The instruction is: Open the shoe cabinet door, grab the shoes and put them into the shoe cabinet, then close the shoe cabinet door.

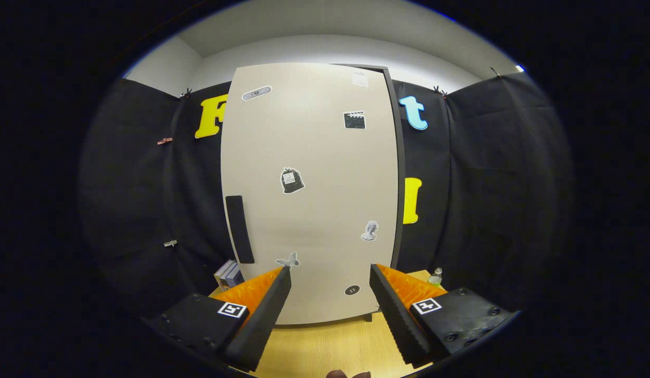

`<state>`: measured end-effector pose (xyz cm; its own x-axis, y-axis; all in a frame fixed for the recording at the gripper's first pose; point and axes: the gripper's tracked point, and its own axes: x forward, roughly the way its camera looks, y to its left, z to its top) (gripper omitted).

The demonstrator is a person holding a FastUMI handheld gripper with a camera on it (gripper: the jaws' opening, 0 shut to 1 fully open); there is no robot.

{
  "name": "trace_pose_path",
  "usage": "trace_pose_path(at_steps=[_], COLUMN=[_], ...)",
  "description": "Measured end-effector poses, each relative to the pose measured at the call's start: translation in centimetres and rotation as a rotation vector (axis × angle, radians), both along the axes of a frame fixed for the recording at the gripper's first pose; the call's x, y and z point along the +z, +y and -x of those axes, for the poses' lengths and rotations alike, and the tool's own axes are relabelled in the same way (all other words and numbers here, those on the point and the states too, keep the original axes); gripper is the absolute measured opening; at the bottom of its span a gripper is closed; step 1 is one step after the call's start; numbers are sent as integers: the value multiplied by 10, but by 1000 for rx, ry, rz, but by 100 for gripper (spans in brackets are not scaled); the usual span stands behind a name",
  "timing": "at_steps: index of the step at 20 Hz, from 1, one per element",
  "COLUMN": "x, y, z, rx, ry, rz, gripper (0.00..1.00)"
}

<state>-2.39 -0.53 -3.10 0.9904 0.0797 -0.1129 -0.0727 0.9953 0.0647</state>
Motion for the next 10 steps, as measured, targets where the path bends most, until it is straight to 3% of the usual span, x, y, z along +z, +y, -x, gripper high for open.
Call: trace_pose_path(at_steps=[10], x=[-1], y=[6], z=[0], rx=[7], ry=[6], rz=[-9], gripper=[98])
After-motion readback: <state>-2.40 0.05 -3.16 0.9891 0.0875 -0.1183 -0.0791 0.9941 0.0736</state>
